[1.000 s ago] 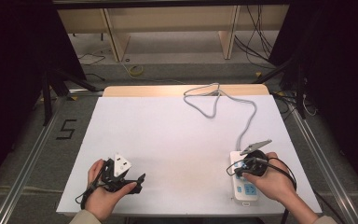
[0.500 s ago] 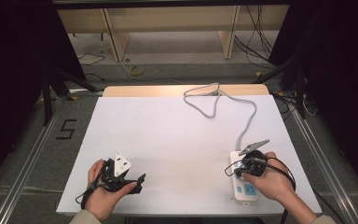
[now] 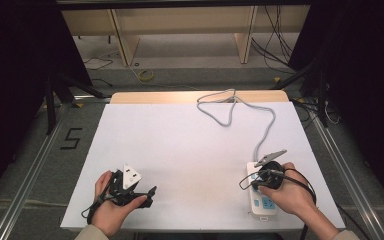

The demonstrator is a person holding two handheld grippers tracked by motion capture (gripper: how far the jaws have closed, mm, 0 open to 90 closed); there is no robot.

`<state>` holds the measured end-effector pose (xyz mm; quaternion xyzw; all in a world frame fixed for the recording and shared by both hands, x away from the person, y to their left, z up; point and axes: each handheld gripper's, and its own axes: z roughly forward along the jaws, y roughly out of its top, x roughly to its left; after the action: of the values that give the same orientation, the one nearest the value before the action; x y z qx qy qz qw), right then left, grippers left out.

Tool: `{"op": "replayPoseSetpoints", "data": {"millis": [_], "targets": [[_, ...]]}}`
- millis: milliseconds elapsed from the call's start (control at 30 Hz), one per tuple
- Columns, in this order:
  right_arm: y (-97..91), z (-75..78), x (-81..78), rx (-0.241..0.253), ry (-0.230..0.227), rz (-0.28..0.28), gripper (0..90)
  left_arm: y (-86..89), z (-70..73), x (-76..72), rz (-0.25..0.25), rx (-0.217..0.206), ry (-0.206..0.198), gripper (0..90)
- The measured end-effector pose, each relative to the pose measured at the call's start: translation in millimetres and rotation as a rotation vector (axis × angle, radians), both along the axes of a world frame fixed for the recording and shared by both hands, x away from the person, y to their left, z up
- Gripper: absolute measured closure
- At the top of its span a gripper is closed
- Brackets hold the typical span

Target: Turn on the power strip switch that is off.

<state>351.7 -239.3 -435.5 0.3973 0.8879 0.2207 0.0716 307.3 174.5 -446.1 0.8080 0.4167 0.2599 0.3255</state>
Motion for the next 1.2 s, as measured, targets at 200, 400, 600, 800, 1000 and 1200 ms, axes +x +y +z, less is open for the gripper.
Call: {"op": "replayPoseSetpoints", "data": {"millis": [200, 400, 600, 800, 1000, 1200], "targets": [[0.2, -0.2, 0.0, -0.001, 0.003, -0.004, 90.0, -0.4, 0.0, -0.1, -0.001, 0.0, 0.001, 8.6], [0.9, -0.3, 0.5, -0.004, 0.007, -0.008, 90.0, -1.3, -0.2, -0.2, -0.001, -0.002, 0.002, 8.7], [2.3, 0.0, 1.3, -0.016, 0.012, -0.004, 90.0, -2.0, -0.6, -0.1, -0.002, -0.001, 0.002, 8.7], [4.7, 0.5, 1.2, -0.033, 0.013, -0.002, 90.0, -2.3, -0.5, -0.2, -0.006, 0.002, 0.002, 8.8], [6.2, -0.1, 1.2, -0.043, 0.013, 0.001, 90.0, -3.5, -0.5, -0.5, -0.005, 0.001, 0.002, 8.9], [6.3, 0.0, 1.4, -0.042, 0.016, -0.001, 90.0, -4.0, -0.3, -0.9, -0.01, 0.001, 0.001, 8.9]]}}
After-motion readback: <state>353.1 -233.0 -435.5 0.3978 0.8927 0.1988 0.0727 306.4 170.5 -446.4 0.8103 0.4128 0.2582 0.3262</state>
